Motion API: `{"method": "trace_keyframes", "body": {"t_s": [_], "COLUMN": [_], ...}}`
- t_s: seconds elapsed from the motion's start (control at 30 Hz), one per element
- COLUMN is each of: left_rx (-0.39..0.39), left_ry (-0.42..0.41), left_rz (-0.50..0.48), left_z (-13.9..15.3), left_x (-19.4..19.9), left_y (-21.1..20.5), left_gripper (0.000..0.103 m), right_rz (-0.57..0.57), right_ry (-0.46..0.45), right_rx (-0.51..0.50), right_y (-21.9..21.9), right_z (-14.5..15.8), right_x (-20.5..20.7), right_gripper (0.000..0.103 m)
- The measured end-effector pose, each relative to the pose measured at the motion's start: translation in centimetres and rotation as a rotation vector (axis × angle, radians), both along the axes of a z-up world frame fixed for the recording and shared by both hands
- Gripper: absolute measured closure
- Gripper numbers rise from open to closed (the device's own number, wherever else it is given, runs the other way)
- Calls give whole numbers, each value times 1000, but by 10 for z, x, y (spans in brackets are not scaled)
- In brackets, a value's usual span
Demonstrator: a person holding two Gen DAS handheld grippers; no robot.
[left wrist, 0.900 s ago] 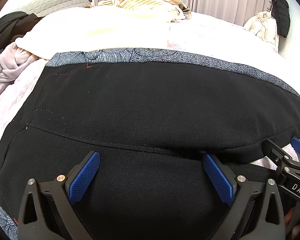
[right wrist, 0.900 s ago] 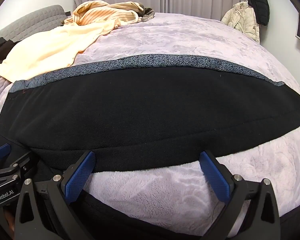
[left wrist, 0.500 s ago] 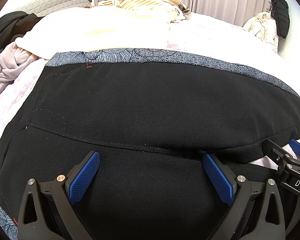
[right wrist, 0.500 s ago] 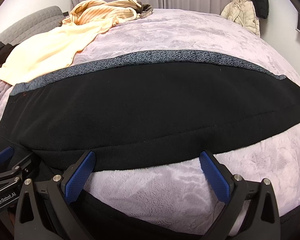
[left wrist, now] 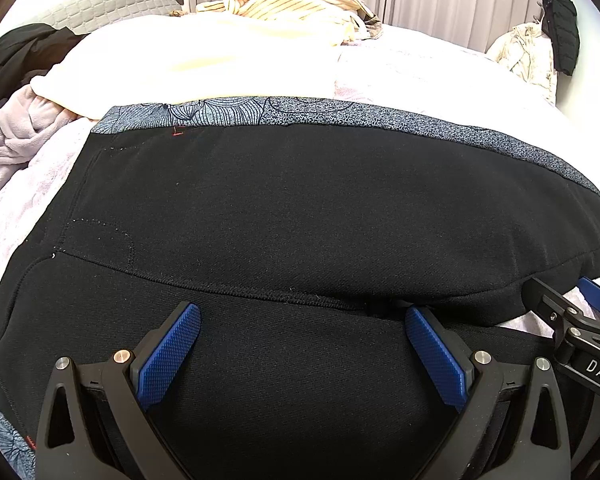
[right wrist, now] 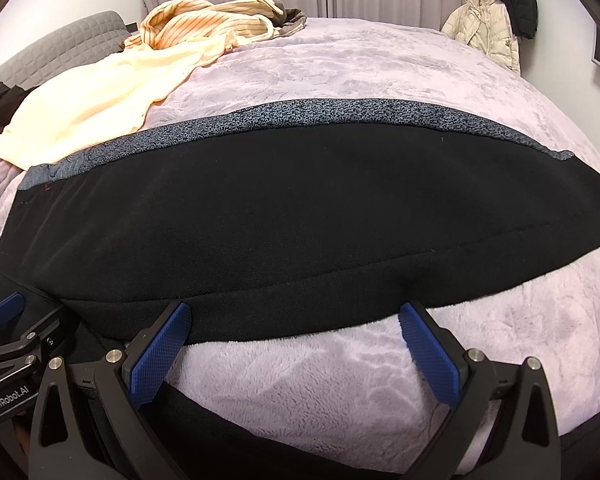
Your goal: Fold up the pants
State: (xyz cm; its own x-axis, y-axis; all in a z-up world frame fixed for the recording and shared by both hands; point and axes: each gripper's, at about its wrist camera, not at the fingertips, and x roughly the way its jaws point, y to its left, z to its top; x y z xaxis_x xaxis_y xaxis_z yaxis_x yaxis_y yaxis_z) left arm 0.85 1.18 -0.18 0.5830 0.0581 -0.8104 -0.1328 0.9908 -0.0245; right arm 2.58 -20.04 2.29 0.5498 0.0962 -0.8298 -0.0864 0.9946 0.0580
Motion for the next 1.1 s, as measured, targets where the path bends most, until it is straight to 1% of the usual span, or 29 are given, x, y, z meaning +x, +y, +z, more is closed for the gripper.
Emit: {"method": "trace_keyframes", "body": {"t_s": [0.17, 0.27, 0.33, 0.47, 0.57, 0.7, 0.77, 0.93, 1.03, 1.07, 1.1], "left_rx": [9, 17, 21, 23, 23, 18, 15, 12, 0, -7, -10], "left_ry": [4, 8, 12, 23, 38, 33, 25, 20, 85, 97, 87], "left_rz": [0, 1, 2, 1, 1, 3, 3, 1, -17, -17, -13], "left_z": [1, 2, 2, 2, 3, 3, 3, 2, 11, 18, 25], "left_x": [2, 2, 3, 4, 8, 9, 8, 4, 8, 10, 11], "left_y": [-2, -4, -5, -6, -6, -4, -4, -2, 2, 5, 9], "left_gripper": [0, 0, 0, 0, 0, 0, 0, 0, 0, 0, 0], "right_rz": [-1, -2, -3, -2, 4, 7, 7, 10, 16, 23, 28], "right_ry": [30, 33, 16, 15, 32, 12, 11, -7, -6, -4, 2], "right_rx": [-11, 3, 3, -30, -12, 50, 65, 43, 61, 70, 65], "right_y": [4, 2, 3, 9, 6, 0, -1, 2, 0, -2, -3], "right_z": [-1, -1, -2, -1, 0, 1, 0, 1, 3, 3, 3], "right_x": [2, 2, 2, 5, 5, 3, 3, -2, -5, -5, -4], "right_gripper": [0, 0, 0, 0, 0, 0, 0, 0, 0, 0, 0]}}
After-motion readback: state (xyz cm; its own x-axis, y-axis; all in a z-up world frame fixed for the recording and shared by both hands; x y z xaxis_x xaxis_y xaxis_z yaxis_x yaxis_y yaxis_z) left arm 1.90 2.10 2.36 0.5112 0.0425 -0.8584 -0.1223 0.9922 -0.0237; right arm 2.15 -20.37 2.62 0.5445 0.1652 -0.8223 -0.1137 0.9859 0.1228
